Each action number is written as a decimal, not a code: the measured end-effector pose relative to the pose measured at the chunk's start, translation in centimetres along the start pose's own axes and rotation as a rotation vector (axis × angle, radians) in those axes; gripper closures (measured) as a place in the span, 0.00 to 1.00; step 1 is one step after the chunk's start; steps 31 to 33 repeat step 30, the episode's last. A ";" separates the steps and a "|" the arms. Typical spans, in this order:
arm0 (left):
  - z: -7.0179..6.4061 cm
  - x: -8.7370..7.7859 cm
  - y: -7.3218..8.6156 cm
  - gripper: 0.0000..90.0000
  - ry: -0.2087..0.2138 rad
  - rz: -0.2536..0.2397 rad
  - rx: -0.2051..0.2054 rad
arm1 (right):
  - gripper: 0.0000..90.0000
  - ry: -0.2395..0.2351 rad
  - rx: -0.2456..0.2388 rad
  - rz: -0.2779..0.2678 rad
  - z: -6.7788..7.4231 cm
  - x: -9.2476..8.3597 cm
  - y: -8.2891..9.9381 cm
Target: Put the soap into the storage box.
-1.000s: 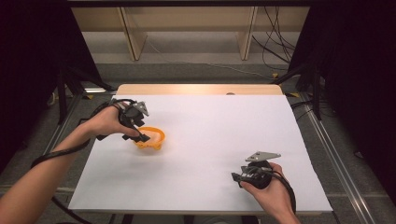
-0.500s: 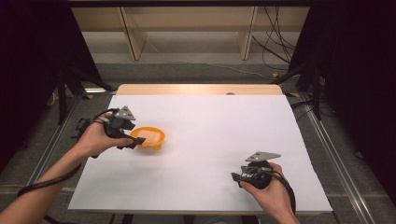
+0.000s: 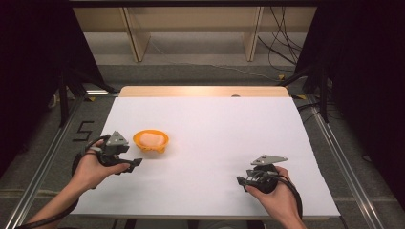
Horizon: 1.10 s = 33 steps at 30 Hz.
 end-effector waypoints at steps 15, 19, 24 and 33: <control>0.2 0.0 6.6 0.34 -0.034 -0.054 -0.126 | 0.58 0.000 -0.026 -0.021 -0.2 0.0 -0.1; 0.8 0.0 7.3 0.34 -0.040 -0.032 -0.144 | 0.58 0.000 0.003 0.002 -0.1 -0.2 0.0; 1.0 -0.1 6.9 0.34 -0.036 -0.053 -0.111 | 0.58 0.000 0.000 -0.015 -0.3 0.0 0.0; 1.0 0.4 7.3 0.34 -0.028 -0.046 -0.147 | 0.58 0.015 -0.007 -0.029 -0.6 0.2 -0.1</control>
Point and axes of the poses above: each handheld gripper's, and its own axes: x roughly forward along the jaws, y roughly out of its underside, z roughly to its left, the point moved 6 cm from there along x, roughly forward along the jaws, and after that the axes turned 7 degrees about -x, right-handed, at the moved point
